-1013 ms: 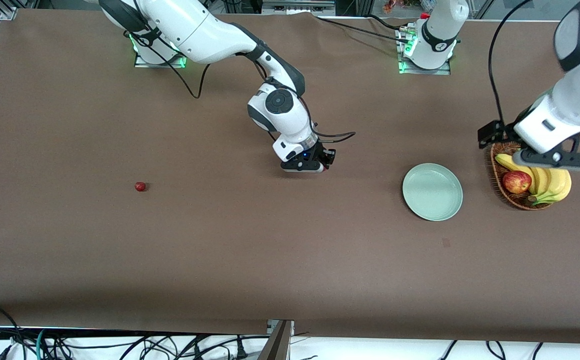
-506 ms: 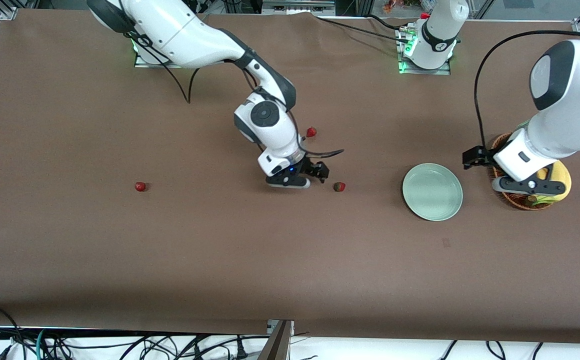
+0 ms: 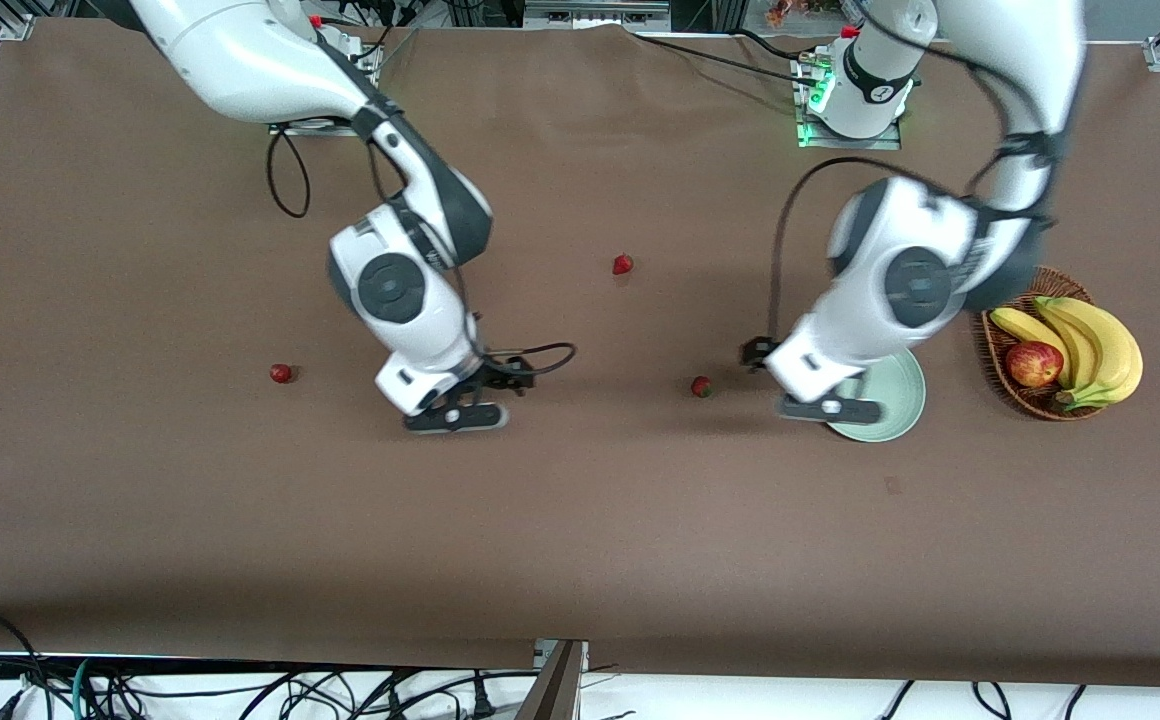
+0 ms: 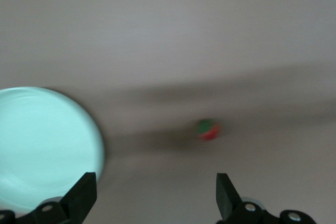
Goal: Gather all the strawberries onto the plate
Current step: 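Grasp the released strawberry with the left gripper while the right gripper reaches another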
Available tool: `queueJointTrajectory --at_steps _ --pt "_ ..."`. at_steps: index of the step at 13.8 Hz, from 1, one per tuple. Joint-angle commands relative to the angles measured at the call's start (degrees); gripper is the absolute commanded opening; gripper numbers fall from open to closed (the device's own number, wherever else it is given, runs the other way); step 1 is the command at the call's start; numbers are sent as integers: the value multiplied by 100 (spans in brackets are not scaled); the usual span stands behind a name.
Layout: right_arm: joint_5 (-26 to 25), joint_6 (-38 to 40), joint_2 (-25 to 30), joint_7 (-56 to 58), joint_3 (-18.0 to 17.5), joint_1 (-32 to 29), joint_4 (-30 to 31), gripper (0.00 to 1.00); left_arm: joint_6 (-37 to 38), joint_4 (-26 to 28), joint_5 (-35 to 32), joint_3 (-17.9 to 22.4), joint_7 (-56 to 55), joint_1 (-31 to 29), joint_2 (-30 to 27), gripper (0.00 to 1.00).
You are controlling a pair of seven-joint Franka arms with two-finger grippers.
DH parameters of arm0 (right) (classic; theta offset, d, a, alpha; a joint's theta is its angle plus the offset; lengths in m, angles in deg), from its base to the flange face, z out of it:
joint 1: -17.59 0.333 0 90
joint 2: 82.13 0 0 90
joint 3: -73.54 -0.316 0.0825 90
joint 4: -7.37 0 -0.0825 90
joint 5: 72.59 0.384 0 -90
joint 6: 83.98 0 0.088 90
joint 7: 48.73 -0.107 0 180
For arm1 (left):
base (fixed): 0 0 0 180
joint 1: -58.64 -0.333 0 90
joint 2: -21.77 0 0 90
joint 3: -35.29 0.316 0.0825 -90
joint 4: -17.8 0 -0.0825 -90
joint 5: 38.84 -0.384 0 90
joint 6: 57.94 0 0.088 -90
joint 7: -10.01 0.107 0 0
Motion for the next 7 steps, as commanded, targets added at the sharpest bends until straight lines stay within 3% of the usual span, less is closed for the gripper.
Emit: queueJointTrajectory --at_steps 1,4,7 --pt "23 545 175 879 -66 -566 128 100 -397 -665 -31 110 -427 366 831 100" --pt "-47 1012 193 1583 -22 -1033 145 100 -750 -578 -626 145 -771 560 1166 100" --pt "-109 1126 201 2224 583 -1060 207 100 -741 -306 -1051 145 -982 534 1175 100"
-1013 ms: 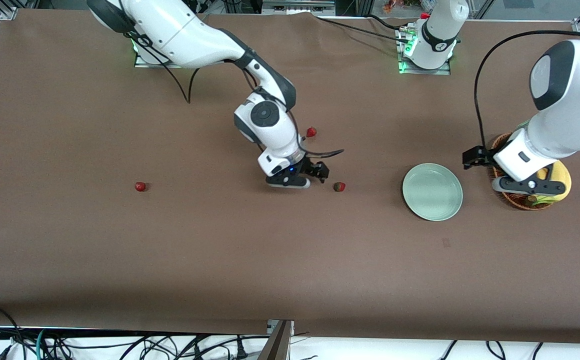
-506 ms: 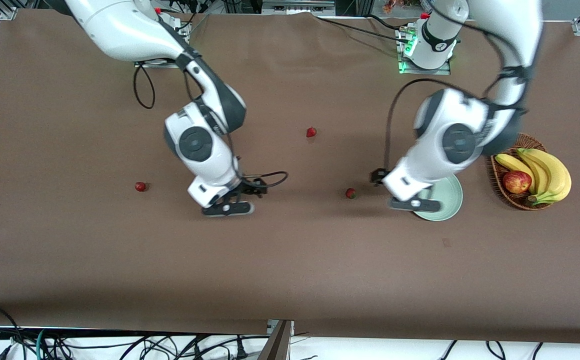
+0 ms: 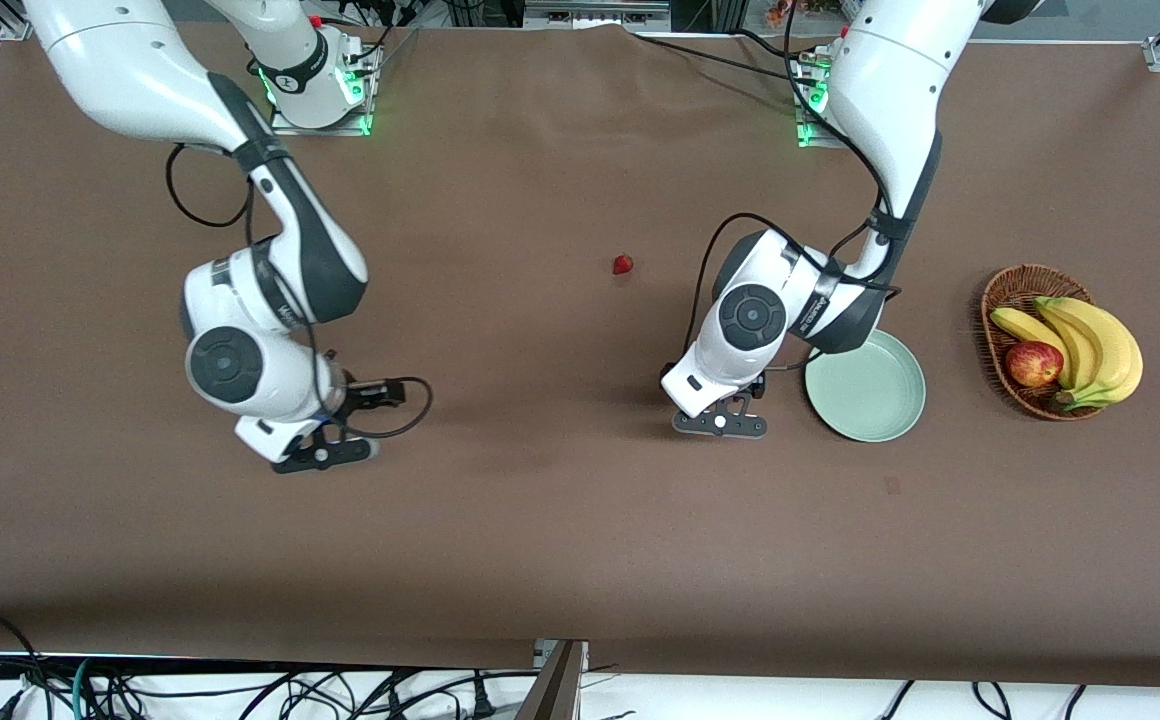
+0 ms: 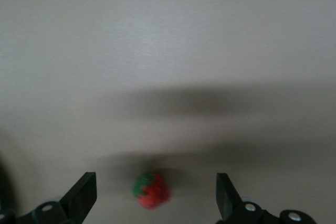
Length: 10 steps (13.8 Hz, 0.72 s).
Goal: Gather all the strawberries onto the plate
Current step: 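Grasp the released strawberry with the left gripper while the right gripper reaches another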
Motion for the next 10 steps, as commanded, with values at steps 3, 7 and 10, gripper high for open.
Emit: queueJointTrajectory --at_steps 3,7,10 --pt "-78 143 127 1019 802 12 279 100 -107 209 -194 56 -1410 85 17 100" --pt "-87 30 302 1064 1093 3 822 100 -345 507 -211 29 -1803 -2 -9 90" --pt "-61 -558 531 1161 1339 -6 1508 100 -354 726 252 -6 -1970 -21 -149 75"
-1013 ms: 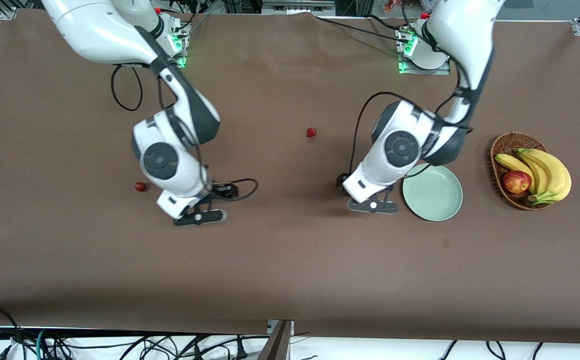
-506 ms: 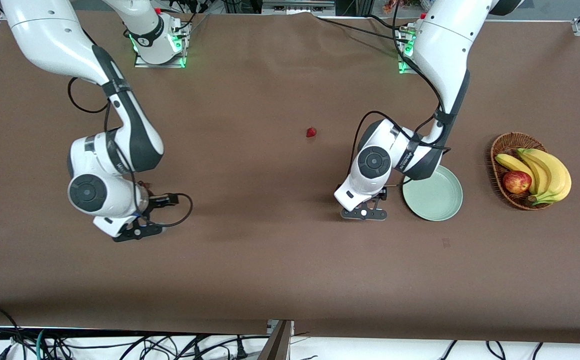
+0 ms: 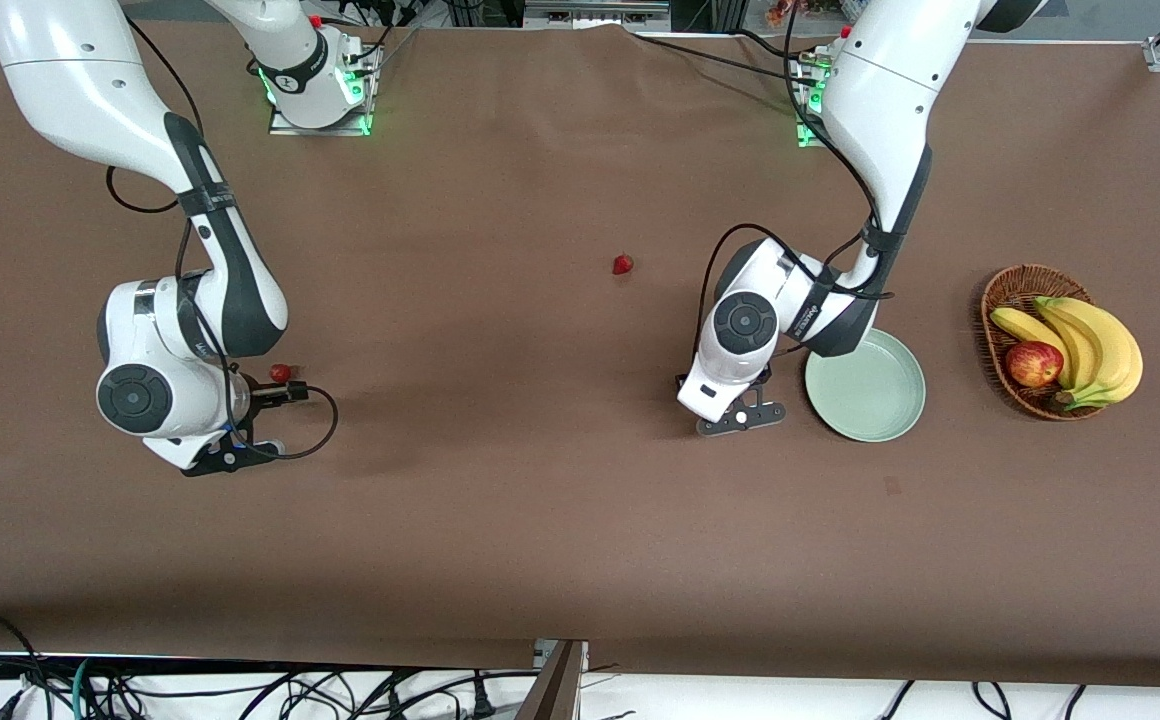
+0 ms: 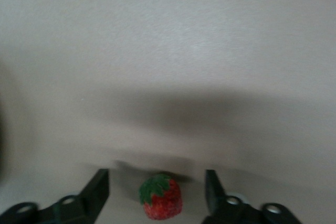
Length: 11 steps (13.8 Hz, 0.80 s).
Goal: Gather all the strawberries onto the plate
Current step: 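Grasp the released strawberry with the left gripper while the right gripper reaches another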
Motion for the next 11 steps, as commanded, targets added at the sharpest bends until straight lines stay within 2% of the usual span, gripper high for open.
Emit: queueJointTrajectory --at_steps 1,3,5,8,11 --pt "-32 -699 540 134 144 1 1043 100 -104 337 361 -30 -149 8 -256 68" --pt "-32 -1375 778 116 170 1 1711 100 -104 329 362 -30 -141 34 -239 25" --pt "-6 -1589 814 99 206 1 1951 100 -104 329 353 -30 -53 -1 -239 1" --pt "21 -1651 849 90 214 -7 2118 100 62 311 336 14 0 -140 -501 0" --pt "30 -1993 858 90 214 -43 2373 100 956 302 336 -12 990 -737 -1107 2"
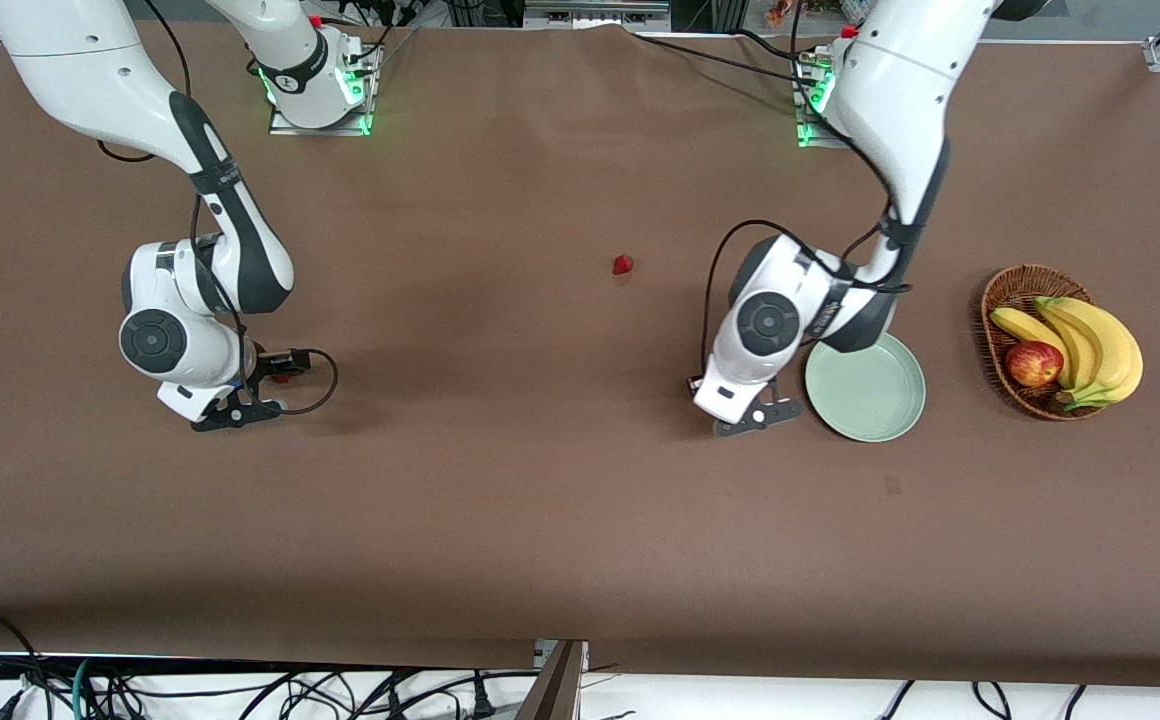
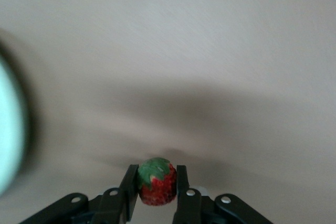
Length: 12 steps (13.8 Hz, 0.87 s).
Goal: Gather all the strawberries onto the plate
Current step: 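Lower the held strawberry onto the plate and open the left gripper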
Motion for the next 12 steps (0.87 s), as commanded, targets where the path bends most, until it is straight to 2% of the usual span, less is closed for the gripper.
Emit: queueJointTrajectory --at_steps 1,2,3,4,6,8,9,10,11,12 --pt "27 -316 204 25 -1 -46 417 100 812 240 66 -50 1101 -682 -771 2" --pt "27 -369 195 25 -1 -73 418 100 998 257 66 -41 1679 -885 -851 4" --pt "27 -404 186 25 -1 -82 418 99 1087 284 49 -41 2277 -1113 -852 9" --pt "35 -466 177 25 -1 -90 461 98 1018 441 40 -41 2718 -1359 -843 10" --pt "36 -659 177 34 -1 -99 532 79 450 949 40 -41 3326 -1633 -834 10" --pt "27 -668 160 25 -1 -99 515 55 -455 1494 31 -41 3829 -1678 -756 33" --pt "35 -668 151 8 -1 -99 506 47 -659 1566 31 -41 3873 -1695 -720 64" --pt "36 -668 142 7 -10 -99 497 39 -644 1559 31 -41 3891 -1704 -729 100" --pt "36 -660 142 7 -10 -99 488 34 -505 1498 39 -50 3857 -1704 -798 100" --pt "36 -660 142 7 -10 -99 488 30 -33 1323 109 -68 3804 -1669 -964 100"
